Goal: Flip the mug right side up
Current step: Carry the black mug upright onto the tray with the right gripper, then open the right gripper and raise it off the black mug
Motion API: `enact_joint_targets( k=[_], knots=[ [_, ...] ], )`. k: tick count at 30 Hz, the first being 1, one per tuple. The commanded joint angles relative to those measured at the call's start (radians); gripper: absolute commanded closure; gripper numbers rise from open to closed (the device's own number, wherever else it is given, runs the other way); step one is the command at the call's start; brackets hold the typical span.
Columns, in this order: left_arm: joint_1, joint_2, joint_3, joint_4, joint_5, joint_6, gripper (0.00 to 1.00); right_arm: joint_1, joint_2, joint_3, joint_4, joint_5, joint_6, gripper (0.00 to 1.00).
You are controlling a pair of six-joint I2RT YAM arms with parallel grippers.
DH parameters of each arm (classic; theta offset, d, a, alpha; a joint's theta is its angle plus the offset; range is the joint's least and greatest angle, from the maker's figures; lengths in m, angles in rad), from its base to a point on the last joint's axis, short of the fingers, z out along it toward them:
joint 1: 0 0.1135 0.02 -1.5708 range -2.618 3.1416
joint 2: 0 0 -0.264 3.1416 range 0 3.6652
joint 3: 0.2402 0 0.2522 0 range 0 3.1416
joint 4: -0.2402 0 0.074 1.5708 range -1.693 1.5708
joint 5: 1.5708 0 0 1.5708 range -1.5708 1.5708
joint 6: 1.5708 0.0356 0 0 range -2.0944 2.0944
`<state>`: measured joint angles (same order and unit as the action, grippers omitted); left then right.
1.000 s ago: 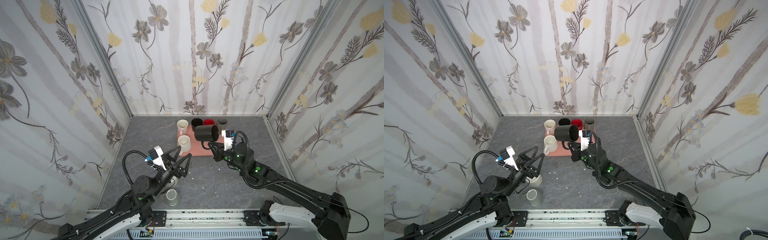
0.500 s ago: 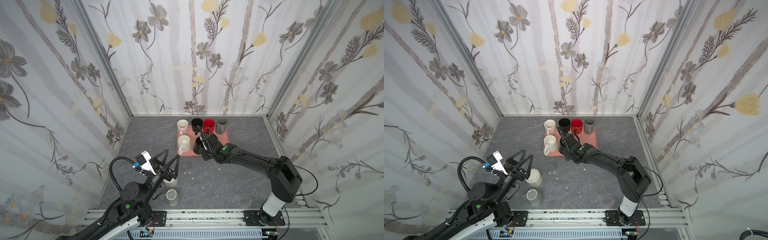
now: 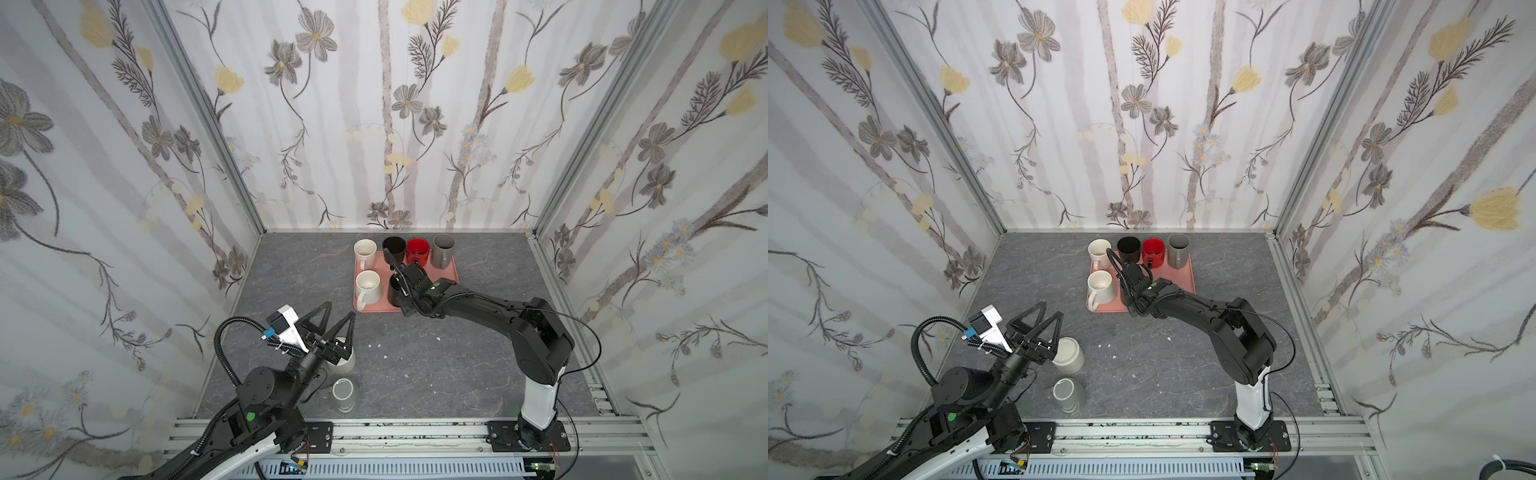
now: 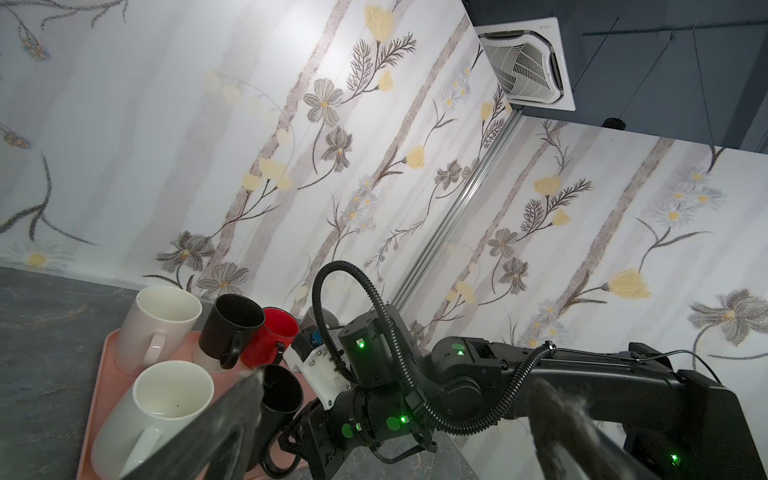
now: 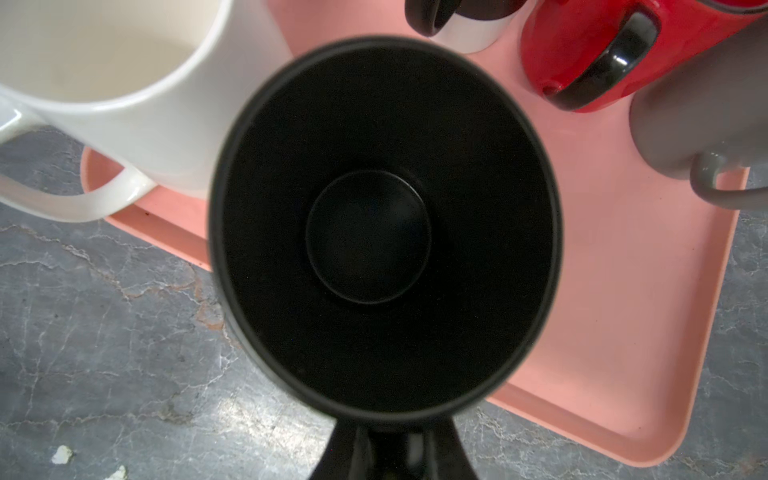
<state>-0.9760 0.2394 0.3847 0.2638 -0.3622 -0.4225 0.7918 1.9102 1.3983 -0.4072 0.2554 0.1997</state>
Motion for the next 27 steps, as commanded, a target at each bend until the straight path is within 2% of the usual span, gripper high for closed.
enact_joint_targets(
  k=[1,6,8,17,21,24,27],
  knots=[
    [0.001,-0.005,-0.003,0.008,-0.013,0.003,0.0,0.004,0.024,0.041,-0.004,0.028,-0.018,1.0],
    [0.002,-0.011,-0.004,-0.004,-0.01,0.004,0.0,0.01,0.061,0.08,-0.028,0.045,-0.021,0.99],
    [0.001,-0.015,-0.004,-0.013,-0.019,0.006,0.0,0.015,0.066,0.084,-0.019,0.046,-0.022,0.95],
    [0.002,-0.01,-0.037,-0.031,-0.048,-0.021,0.0,0.021,0.089,0.127,-0.024,0.055,0.001,0.57],
    [0.001,-0.006,-0.039,-0.026,-0.045,-0.03,0.0,0.021,-0.019,0.031,0.068,0.046,0.021,0.4],
    [0.001,-0.005,-0.034,-0.045,-0.077,-0.035,0.0,0.021,-0.111,-0.039,0.14,0.005,0.04,0.33],
    [0.001,0.0,-0.026,-0.064,-0.091,-0.044,0.0,0.091,-0.195,-0.107,0.217,-0.015,0.047,0.29]
  ],
)
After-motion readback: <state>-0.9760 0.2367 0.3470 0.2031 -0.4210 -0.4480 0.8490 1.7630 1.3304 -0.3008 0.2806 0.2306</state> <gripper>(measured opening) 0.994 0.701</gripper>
